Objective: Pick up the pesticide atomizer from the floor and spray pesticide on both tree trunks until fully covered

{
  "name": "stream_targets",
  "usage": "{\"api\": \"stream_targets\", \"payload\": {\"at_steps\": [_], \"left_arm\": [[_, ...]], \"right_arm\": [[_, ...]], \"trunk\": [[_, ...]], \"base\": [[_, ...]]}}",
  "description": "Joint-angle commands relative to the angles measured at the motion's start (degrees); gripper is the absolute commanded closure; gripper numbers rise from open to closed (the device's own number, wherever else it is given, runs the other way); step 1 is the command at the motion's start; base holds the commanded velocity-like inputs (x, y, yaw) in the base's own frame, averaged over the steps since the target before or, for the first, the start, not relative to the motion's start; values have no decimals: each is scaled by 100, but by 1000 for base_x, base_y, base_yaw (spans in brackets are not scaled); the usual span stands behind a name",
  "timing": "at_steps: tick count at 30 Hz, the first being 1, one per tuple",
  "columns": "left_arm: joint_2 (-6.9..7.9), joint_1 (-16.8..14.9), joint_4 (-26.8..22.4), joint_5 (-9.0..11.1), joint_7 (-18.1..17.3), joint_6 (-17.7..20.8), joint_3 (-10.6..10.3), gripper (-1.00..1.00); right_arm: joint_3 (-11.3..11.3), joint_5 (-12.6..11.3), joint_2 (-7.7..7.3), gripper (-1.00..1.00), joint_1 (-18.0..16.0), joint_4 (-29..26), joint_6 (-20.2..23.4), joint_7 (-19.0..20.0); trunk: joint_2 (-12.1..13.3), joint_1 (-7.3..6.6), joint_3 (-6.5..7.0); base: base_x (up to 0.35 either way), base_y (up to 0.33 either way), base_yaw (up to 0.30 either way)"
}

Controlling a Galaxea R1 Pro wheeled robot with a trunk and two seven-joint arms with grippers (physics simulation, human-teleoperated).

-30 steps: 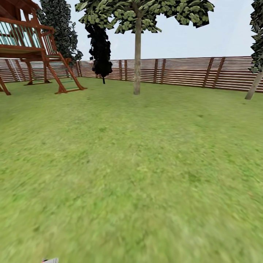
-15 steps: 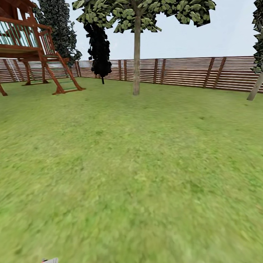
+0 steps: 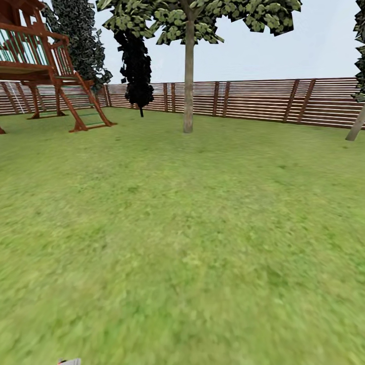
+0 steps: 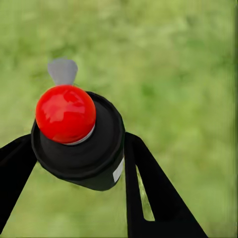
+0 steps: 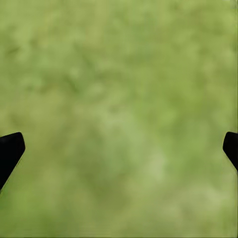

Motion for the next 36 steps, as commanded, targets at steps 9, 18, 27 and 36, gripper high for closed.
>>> {"api": "stream_targets", "payload": {"at_steps": [9,18,27,36], "left_arm": [[0,-2,-1,6,0,-6,0,100],[0,-2,-1,5,0,0,8,100],[0,-2,-1,5,0,0,8,100],[0,-1,-1,6,0,0,5,100]], "right_arm": [[0,0,0,-100,0,0,0,0],[0,0,2,-100,0,0,1,0],[0,0,1,-100,0,0,1,0],[0,0,-1,-100,0,0,2,0]], "trunk": [[0,0,0],[0,0,0],[0,0,0],[0,0,0]], "base": [[341,-93,0],[340,-93,0],[341,-94,0],[340,-94,0]]}}
